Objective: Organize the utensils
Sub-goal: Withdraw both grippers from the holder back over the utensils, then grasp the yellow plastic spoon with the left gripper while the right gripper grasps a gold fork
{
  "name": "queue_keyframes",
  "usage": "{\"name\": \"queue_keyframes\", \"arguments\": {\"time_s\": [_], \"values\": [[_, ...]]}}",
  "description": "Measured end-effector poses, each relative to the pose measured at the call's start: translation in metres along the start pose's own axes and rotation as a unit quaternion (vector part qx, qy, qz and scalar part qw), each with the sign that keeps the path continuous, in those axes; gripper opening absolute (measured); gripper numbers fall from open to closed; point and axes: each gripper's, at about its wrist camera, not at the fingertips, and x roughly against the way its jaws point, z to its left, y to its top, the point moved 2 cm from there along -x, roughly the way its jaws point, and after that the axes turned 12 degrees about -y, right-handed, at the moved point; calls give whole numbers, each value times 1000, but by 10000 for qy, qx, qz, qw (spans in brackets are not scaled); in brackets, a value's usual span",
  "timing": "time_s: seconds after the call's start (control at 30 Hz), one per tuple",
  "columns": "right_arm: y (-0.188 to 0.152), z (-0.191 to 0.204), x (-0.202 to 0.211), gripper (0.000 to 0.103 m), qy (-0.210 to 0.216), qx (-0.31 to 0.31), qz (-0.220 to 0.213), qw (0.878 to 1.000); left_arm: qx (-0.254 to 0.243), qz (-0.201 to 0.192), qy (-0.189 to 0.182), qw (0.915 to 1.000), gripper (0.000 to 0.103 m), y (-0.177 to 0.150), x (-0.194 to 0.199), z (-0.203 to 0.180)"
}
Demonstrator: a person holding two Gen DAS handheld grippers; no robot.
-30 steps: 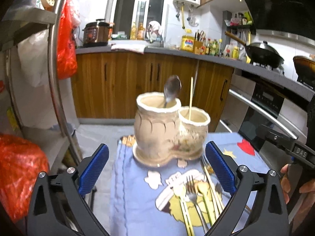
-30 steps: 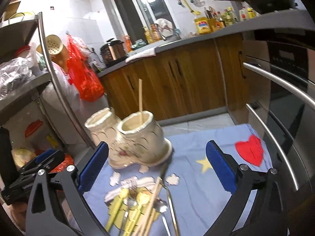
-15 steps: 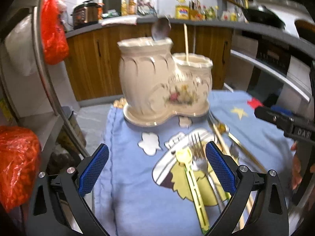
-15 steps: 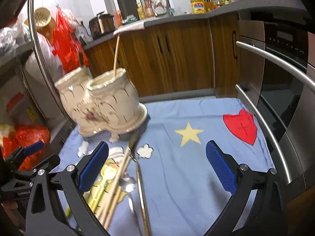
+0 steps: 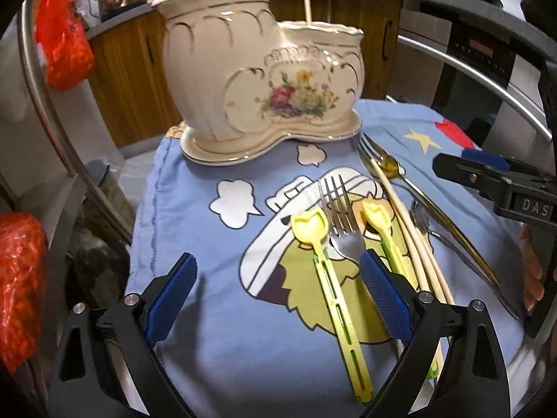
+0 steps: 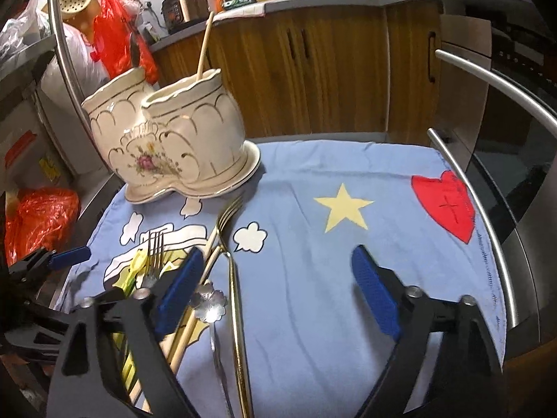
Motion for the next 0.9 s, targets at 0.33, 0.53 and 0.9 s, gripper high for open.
{"name": "queue_keyframes", "arguments": {"time_s": [0.33,0.53,0.9], "values": [[-4,16,-4,42,154,401,174,9989,-121,230,-196,9995,46,0,-8,-11],[-5,22,-6,39,223,524,221,9981,-97,229,-278,9993,40,2,-8,-12],[-4,29,-9,32,310,580,317,9973,-96,237,-318,9992,34,2,-7,-12]]}}
